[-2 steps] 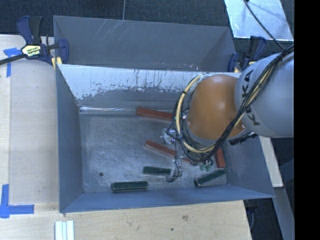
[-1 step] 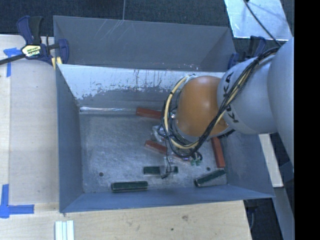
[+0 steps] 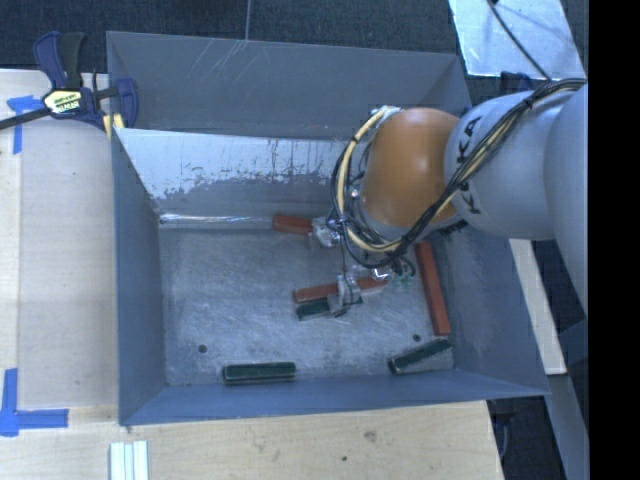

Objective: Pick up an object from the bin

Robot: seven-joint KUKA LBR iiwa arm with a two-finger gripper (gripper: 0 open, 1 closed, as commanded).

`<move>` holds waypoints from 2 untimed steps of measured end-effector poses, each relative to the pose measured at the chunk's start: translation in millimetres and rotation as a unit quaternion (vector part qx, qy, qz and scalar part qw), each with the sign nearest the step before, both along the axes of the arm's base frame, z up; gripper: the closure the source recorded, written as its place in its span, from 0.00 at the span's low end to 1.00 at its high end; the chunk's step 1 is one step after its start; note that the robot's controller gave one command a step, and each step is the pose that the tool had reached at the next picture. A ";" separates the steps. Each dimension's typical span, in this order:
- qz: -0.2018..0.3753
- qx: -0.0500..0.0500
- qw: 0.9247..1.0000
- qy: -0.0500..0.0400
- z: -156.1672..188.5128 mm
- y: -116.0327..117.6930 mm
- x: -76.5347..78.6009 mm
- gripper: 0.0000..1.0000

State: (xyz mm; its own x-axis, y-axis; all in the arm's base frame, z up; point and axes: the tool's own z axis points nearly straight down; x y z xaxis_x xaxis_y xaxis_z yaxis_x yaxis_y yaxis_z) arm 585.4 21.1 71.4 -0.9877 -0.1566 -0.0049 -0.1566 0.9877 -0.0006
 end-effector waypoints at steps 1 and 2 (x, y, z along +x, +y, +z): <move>0.000 0.000 1.000 0.002 3.1 0.9 -0.9 1.00; 0.192 -0.001 0.981 -0.003 142.9 -9.6 18.9 1.00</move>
Offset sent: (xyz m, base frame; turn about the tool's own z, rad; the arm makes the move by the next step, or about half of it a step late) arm 0.0000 0.0000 0.0000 0.0000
